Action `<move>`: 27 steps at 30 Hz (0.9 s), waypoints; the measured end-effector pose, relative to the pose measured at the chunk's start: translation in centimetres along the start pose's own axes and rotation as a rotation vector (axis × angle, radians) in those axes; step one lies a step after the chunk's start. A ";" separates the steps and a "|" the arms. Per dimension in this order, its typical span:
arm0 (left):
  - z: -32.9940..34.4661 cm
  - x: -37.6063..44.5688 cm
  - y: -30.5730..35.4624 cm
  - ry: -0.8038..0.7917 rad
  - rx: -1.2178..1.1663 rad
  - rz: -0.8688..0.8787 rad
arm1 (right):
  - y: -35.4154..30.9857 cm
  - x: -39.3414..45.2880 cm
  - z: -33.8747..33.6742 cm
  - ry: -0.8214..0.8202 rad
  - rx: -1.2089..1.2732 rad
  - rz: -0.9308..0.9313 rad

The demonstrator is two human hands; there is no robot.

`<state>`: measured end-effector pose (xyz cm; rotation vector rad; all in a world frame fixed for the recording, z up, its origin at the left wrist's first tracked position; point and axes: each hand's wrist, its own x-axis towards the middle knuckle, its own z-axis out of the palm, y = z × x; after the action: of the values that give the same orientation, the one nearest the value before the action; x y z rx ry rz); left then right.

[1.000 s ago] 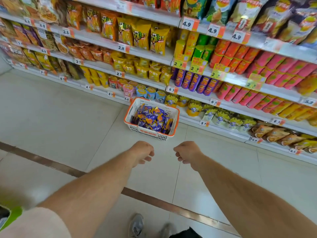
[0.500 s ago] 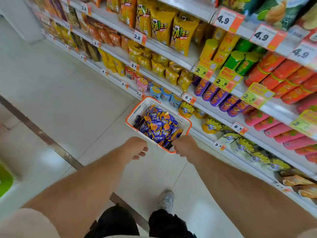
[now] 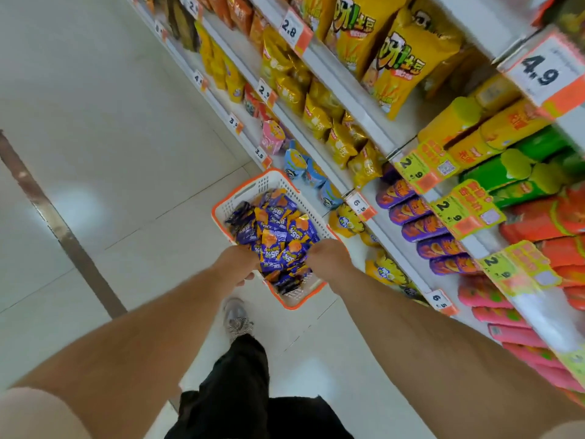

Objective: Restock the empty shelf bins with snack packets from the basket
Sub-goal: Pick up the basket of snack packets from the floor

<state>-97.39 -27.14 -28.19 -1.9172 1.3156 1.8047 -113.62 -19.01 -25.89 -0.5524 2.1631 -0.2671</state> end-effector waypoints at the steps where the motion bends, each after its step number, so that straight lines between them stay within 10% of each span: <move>1: 0.4 1.2 0.4 -0.004 -0.014 -0.012 | -0.2 1.1 -0.1 0.041 -0.036 -0.022; 10: 5.3 11.8 0.4 0.023 -0.117 -0.165 | 2.0 15.9 -0.2 0.004 -0.161 -0.011; 27: 16.7 35.1 -4.6 0.641 -0.261 -0.460 | 8.1 45.7 10.1 -0.008 -0.595 0.029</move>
<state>-110.89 -29.23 -64.90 -2.8009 0.6748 1.2222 -132.10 -33.66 -67.06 -0.8447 2.2305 0.4114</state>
